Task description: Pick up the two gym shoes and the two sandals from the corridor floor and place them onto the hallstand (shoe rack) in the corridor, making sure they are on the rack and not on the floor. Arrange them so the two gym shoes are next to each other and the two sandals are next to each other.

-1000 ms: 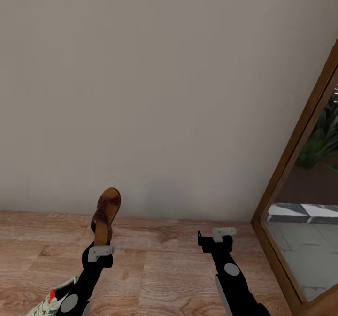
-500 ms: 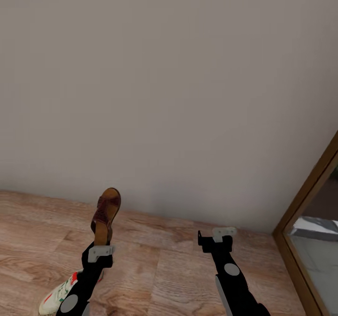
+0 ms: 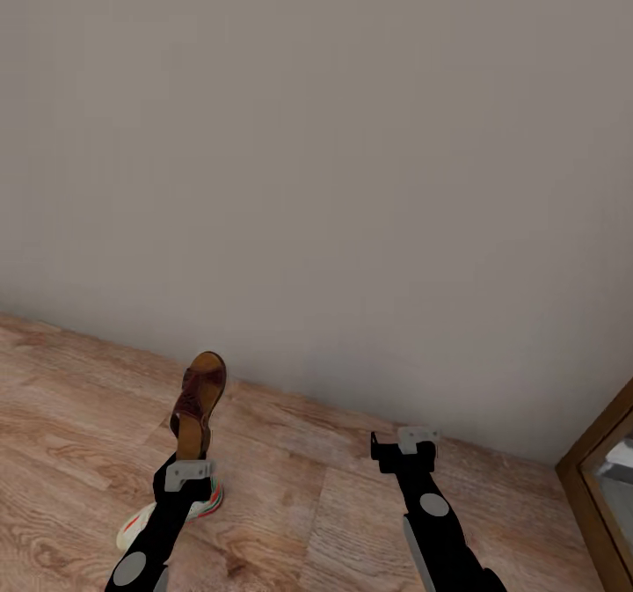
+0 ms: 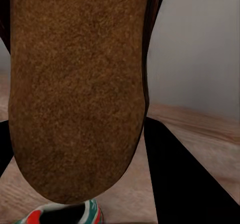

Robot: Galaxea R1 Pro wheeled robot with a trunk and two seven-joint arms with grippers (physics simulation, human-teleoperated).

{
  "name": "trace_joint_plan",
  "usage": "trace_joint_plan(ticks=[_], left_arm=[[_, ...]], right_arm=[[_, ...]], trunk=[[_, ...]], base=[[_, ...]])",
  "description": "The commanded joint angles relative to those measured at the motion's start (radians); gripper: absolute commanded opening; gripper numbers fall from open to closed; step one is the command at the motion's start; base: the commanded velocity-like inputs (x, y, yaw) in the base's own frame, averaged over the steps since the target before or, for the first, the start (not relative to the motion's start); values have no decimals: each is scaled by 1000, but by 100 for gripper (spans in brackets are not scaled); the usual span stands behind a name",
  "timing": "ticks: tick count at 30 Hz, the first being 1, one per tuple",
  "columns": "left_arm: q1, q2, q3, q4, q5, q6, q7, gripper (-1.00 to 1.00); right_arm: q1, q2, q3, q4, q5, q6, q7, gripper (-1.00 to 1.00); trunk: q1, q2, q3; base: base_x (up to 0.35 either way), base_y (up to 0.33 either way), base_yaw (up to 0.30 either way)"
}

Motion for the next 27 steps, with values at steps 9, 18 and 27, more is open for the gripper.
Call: trace_joint_plan(ticks=[9,18,27], left_arm=[[-1,1,-2,1,3,-2,0,-100],[-1,0,-2,1,3,-2,0,-100],[-1,1,-2,1,3,-2,0,-100]], right_arm=[[0,0,1,-2,10,9,-4,100],[0,0,2,-2,10,9,-4,100],[0,0,3,-3,10,9,-4,100]], trunk=[[0,0,-1],[0,0,-1],[0,0,-6]], base=[[0,0,279],[0,0,279],[0,0,279]])
